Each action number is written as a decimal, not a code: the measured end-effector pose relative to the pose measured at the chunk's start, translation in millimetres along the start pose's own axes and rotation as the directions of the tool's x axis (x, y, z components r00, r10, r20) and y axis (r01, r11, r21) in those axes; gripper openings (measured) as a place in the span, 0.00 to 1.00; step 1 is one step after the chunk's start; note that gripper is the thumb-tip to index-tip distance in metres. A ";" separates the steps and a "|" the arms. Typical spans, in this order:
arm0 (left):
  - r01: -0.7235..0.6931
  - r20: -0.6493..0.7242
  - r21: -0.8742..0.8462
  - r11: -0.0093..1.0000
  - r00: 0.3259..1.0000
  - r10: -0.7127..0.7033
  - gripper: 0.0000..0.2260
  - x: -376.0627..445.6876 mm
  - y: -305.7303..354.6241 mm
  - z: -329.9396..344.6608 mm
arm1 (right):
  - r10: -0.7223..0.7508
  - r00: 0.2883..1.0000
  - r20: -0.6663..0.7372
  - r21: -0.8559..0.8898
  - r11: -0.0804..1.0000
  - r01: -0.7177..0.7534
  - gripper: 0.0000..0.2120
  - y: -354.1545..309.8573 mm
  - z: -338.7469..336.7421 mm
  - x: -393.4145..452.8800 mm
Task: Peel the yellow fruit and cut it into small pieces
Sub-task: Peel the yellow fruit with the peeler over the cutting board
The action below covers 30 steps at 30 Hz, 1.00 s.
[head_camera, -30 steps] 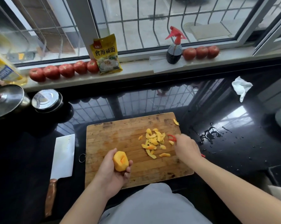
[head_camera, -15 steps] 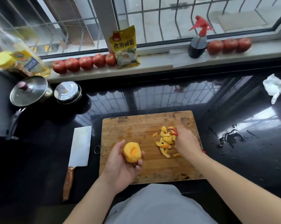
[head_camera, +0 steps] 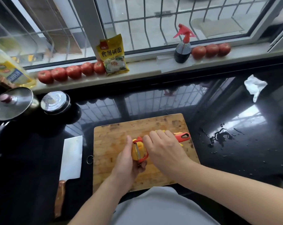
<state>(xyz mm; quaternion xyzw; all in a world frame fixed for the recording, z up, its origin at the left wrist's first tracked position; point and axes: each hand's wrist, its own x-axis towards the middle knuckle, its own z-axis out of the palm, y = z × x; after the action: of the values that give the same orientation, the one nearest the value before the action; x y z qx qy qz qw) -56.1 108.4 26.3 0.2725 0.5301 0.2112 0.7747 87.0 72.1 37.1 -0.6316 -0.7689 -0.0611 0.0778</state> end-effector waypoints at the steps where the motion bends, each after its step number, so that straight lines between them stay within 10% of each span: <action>1: -0.021 -0.022 -0.006 1.000 1.000 0.020 0.29 0.4 -0.8 1.5 | 0.022 1.000 0.003 -0.005 1.000 -0.022 0.13 -0.5 -1.5 0.2; 13: -0.191 -0.067 0.079 0.978 0.978 0.196 0.27 -11.8 3.2 8.1 | 0.118 0.990 0.081 -0.156 0.982 -0.105 0.15 31.7 24.3 -1.2; 18: 0.034 0.103 -0.090 0.995 0.994 -0.025 0.25 -16.8 19.2 5.2 | 0.342 0.909 0.239 -0.247 0.926 -0.284 0.14 74.0 42.7 -1.2; 30: 0.299 0.320 -0.109 0.948 0.913 -0.252 0.28 -4.4 14.6 -13.4 | -0.182 0.982 -0.047 0.031 0.982 0.184 0.11 48.6 -6.3 2.2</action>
<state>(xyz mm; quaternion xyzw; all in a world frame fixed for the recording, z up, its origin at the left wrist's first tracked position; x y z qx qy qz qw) -70.8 119.5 34.9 0.1628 0.4206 0.0961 0.8873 134.5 82.5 43.5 -0.5553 -0.8228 -0.0683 0.0998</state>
